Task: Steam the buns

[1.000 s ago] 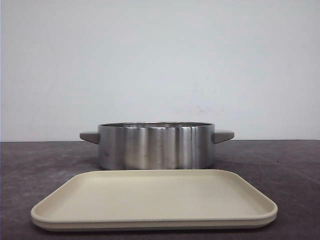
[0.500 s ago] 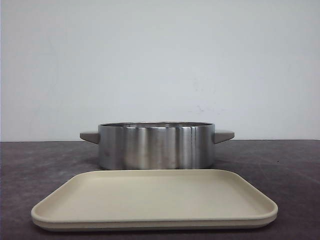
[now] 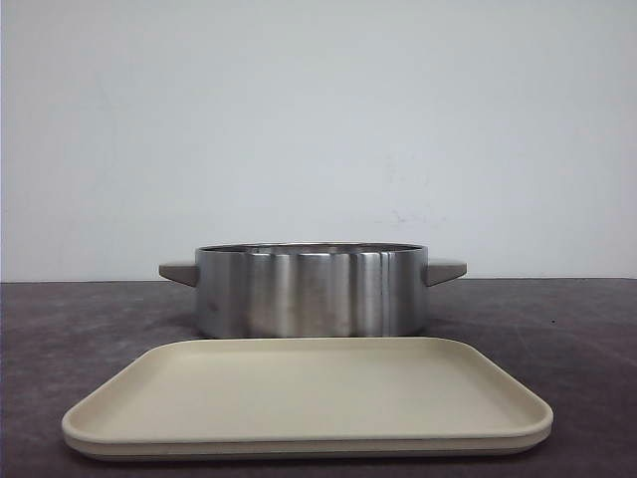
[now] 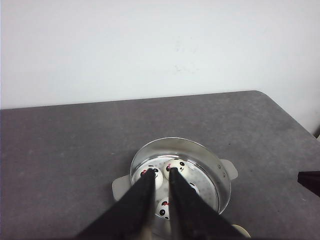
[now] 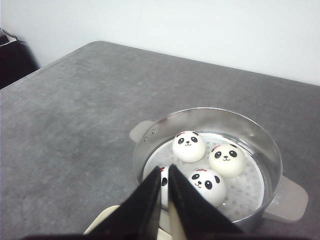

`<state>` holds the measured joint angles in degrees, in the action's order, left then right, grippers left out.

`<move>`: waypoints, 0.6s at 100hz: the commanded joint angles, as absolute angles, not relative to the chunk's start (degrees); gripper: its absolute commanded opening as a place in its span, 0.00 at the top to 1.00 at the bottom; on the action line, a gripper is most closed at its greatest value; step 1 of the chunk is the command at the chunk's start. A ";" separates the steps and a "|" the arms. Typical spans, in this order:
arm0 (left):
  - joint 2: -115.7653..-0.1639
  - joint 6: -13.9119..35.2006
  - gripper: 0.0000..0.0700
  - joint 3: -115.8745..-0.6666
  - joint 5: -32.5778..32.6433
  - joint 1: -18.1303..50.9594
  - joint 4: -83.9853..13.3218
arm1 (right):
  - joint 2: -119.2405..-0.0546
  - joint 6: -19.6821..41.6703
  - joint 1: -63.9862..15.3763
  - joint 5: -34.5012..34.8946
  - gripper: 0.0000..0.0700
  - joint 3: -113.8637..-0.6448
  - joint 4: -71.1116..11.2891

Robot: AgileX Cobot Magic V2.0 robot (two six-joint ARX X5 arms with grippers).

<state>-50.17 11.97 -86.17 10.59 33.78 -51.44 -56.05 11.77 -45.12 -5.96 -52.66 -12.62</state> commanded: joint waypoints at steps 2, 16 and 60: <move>-50.50 11.44 1.00 -87.07 10.72 34.15 -51.09 | -55.70 11.18 -45.56 -6.07 0.98 -53.78 -12.01; -50.48 11.44 1.00 -87.07 10.72 34.15 -51.09 | -50.87 11.18 -43.59 -6.02 0.98 -53.12 -12.47; -50.48 11.44 1.00 -87.07 10.72 34.15 -51.09 | -13.93 -2.31 -14.59 -5.87 0.98 -20.78 0.58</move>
<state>-50.19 11.97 -86.17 10.59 33.78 -51.44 -18.28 -0.30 -17.06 -6.02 -24.53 -0.12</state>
